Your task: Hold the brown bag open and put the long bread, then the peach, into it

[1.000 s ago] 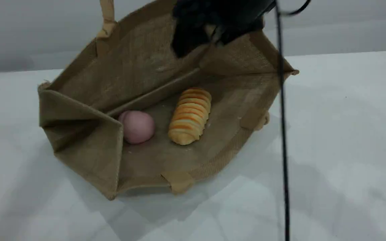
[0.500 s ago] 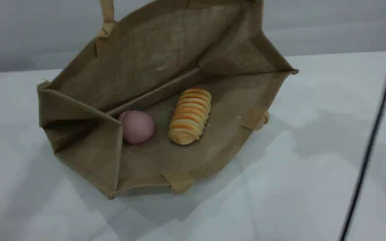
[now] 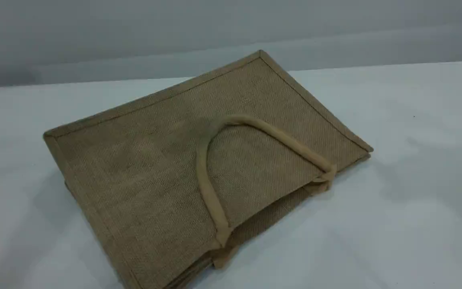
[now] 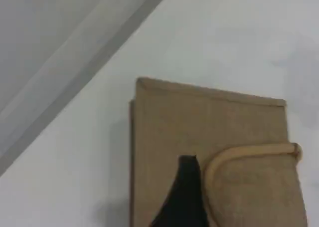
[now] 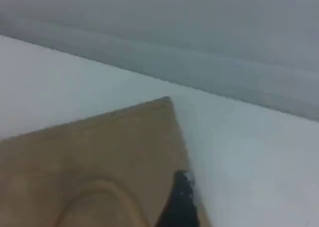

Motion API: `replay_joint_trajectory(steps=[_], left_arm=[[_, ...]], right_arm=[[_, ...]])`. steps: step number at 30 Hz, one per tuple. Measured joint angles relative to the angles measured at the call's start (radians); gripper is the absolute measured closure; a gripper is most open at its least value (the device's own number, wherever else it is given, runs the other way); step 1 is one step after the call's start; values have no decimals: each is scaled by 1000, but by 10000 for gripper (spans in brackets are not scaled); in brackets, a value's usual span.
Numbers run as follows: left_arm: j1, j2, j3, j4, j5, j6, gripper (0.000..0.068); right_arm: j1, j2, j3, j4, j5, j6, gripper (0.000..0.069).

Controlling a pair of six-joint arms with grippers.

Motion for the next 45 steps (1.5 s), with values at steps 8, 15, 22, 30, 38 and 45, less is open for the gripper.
replay_joint_trajectory(steps=[8,15,22,30,38,45], left_arm=[[0,-179,-1,251,3,-221,113],[0,-376,41,362,3,-439,114],[0,-635,232,348,3,-455,114],[0,-970,506,344,2,-452,114],[0,-1281,797,346,3,-451,114],[0,-1498,1046,347,2,-451,115]], right_arm=[[0,-149,-99,-7,256,109,107],[0,-339,-107,-20,442,134,107],[0,-537,-107,0,507,146,107],[0,-720,-89,8,510,193,107],[0,-898,78,-8,510,196,107],[0,-1061,320,-24,509,153,107]])
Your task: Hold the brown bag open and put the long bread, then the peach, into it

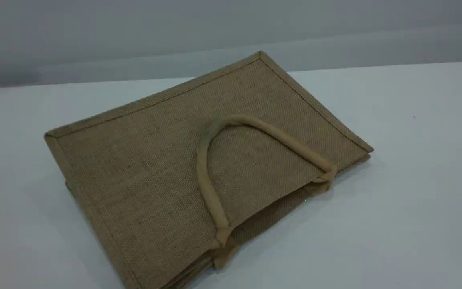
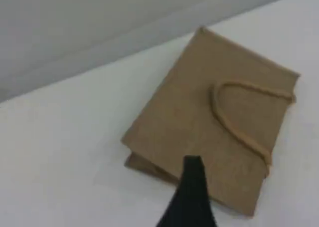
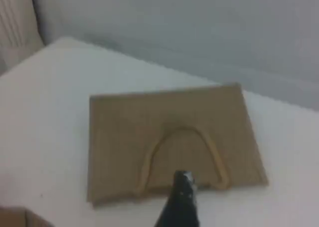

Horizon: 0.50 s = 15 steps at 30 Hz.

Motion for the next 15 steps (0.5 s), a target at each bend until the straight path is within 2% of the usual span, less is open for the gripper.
replay_joint_trajectory(steps=[6,9,12,15], left_arm=[[0,-120,186,0,-1,-7,115],[0,-139,266,0,-1,-36,115],[0,-141,328,3,-7,-39,115],[0,-141,377,3,-6,-39,115]], right_arm=[[0,-135,233,-4,0,-123,107],[0,-199,322,-24,-40,-171,107],[0,-247,384,-65,-46,-169,108],[0,-276,398,-101,-45,-163,113]])
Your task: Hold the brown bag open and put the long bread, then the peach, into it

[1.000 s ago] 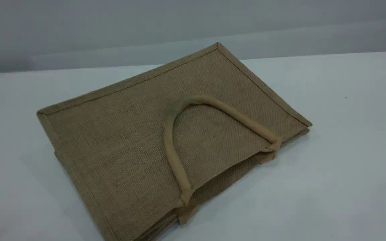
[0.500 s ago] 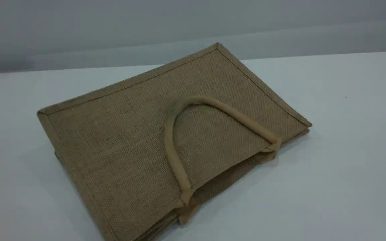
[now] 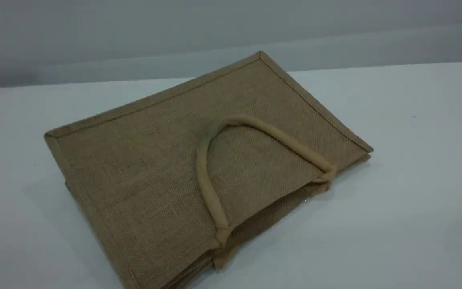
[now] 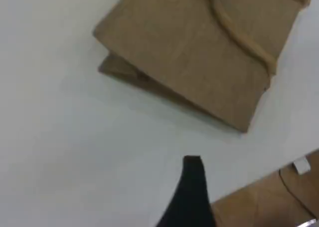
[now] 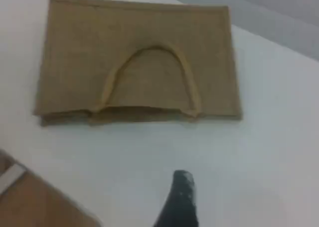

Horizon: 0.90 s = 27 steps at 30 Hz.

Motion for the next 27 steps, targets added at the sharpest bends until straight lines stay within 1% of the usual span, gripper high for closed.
replay_joint_trajectory(steps=[3,6,10,14,21,27], left_arm=[[0,0,41,0,-2,0,115],[0,0,76,0,-49,0,115],[0,0,119,4,-88,0,115],[0,0,125,9,-125,-1,115],[0,0,125,34,-182,-23,115],[0,0,146,81,-176,-80,115]], right_arm=[[0,-9,0,-19,12,0,122],[1,-17,28,-33,8,0,137],[1,-36,86,-32,-10,0,160],[1,-52,95,-35,-47,3,166],[0,-52,95,-137,-68,135,166],[0,-52,95,-215,-82,279,166]])
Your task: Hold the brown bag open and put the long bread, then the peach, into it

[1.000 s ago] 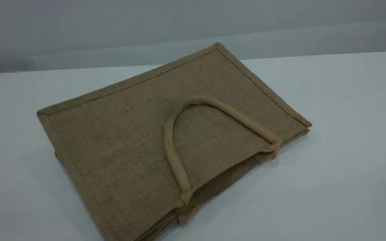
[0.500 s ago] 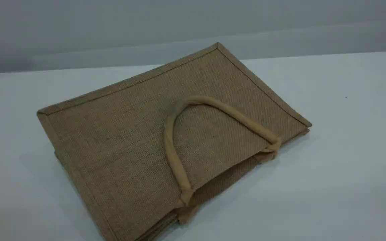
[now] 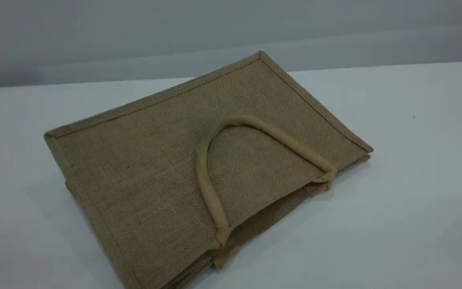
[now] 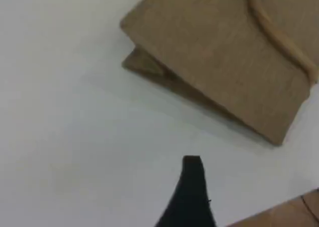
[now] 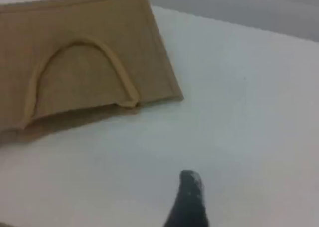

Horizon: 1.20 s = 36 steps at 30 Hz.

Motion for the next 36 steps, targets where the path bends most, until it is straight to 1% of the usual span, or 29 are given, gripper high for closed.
replay_joint_trajectory(steps=[4,8,10,12,36], left_arm=[[0,0,1,22,1,-52,115],[0,0,17,55,33,-114,115],[0,0,24,75,37,-130,115],[0,0,24,75,40,-143,115],[0,0,24,75,39,-139,115]], right_arm=[[0,0,0,-22,-1,20,166],[0,0,0,-58,-2,43,166],[0,0,0,-57,-2,43,166],[0,0,0,-50,-2,44,167],[0,0,1,-47,-2,47,167]])
